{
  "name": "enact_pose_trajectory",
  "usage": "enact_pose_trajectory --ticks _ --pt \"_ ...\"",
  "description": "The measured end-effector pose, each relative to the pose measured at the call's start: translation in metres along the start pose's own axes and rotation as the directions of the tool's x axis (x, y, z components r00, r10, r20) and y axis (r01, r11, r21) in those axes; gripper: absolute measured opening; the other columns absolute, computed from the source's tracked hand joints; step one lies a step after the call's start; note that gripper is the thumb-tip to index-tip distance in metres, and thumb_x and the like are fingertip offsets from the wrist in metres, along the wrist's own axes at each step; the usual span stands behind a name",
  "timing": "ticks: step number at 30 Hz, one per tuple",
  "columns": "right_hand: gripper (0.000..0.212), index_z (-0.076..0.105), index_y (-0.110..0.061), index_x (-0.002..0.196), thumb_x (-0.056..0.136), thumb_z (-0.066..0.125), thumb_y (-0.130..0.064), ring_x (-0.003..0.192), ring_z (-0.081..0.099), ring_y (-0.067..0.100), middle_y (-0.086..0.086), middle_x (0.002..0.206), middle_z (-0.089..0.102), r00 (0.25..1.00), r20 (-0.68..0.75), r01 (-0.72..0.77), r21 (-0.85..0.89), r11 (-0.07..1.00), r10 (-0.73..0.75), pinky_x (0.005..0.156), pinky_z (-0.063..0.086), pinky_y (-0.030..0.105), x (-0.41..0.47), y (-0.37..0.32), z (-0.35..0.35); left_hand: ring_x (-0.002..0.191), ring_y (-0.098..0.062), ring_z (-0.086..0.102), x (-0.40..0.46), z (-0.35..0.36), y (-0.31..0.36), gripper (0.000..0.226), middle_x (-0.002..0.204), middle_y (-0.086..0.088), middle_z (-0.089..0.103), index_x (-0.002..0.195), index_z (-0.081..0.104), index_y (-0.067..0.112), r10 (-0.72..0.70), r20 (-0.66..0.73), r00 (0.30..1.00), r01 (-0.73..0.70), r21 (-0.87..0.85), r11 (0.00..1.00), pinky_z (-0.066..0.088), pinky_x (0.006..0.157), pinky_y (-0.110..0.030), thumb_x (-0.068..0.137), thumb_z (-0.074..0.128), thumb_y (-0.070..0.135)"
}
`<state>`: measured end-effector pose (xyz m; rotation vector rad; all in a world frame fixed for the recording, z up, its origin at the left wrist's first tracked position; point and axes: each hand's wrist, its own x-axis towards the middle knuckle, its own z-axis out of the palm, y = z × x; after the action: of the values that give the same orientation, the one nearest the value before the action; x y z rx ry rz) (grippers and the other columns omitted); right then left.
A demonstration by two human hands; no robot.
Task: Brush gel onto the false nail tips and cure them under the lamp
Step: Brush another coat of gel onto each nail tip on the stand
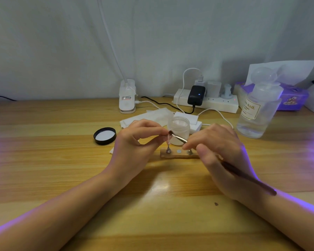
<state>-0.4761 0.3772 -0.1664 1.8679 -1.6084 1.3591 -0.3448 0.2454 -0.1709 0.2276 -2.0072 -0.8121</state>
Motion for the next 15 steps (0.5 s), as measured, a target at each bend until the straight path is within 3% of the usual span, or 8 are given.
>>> enact_pose_trajectory --ticks 2,4,7,10,15 --pt "0.037 0.068 -0.012 0.077 0.087 0.035 -0.028 0.075 0.048 -0.002 -0.023 0.074 0.054 0.994 -0.040 -0.095 0.044 0.994 0.097 0.075 0.034 0.030 0.0002 0.0031 0.0008 0.082 -0.018 0.061 -0.0001 0.0003 -0.0008 0.022 0.086 0.006 0.067 0.089 0.069 0.027 -0.008 0.000 1.000 0.008 -0.005 1.000 0.050 0.073 -0.031 0.075 0.071 0.010" --pt "0.039 0.067 -0.012 0.077 0.088 0.033 -0.029 0.073 0.047 -0.003 -0.020 0.071 0.055 0.988 -0.054 -0.138 0.078 0.987 0.142 0.072 0.034 0.030 0.0007 0.0047 0.0008 0.082 -0.017 0.061 0.0000 0.0004 -0.0010 0.021 0.085 0.008 0.067 0.088 0.069 0.027 -0.005 -0.002 1.000 0.005 -0.009 1.000 0.050 0.072 -0.030 0.075 0.071 0.011" --pt "0.035 0.068 -0.010 0.075 0.086 0.038 -0.023 0.072 0.054 0.012 -0.007 0.074 0.063 0.999 -0.034 -0.013 0.018 1.000 0.013 0.073 0.037 0.036 0.0000 -0.0003 -0.0012 0.081 -0.016 0.061 0.0004 0.0004 -0.0013 0.023 0.085 0.008 0.067 0.089 0.068 0.028 0.004 -0.010 1.000 -0.004 -0.005 1.000 0.049 0.072 -0.026 0.075 0.071 0.010" --pt "0.032 0.069 -0.009 0.075 0.085 0.041 -0.022 0.072 0.056 0.015 -0.008 0.077 0.065 0.997 0.016 0.079 -0.028 0.996 -0.079 0.074 0.036 0.036 -0.0011 -0.0013 -0.0016 0.081 -0.016 0.061 0.0001 0.0004 -0.0015 0.023 0.085 0.008 0.067 0.091 0.068 0.028 0.013 -0.013 1.000 -0.013 -0.001 1.000 0.049 0.073 -0.029 0.075 0.069 0.012" --pt "0.034 0.065 -0.020 0.077 0.087 0.034 -0.030 0.074 0.050 0.002 -0.018 0.072 0.057 0.984 -0.073 -0.157 0.083 0.984 0.163 0.072 0.037 0.033 0.0008 0.0056 0.0005 0.081 -0.017 0.061 -0.0003 0.0004 -0.0015 0.018 0.085 0.008 0.067 0.088 0.070 0.026 -0.015 -0.009 1.000 0.014 -0.015 1.000 0.050 0.072 -0.032 0.076 0.071 0.012"
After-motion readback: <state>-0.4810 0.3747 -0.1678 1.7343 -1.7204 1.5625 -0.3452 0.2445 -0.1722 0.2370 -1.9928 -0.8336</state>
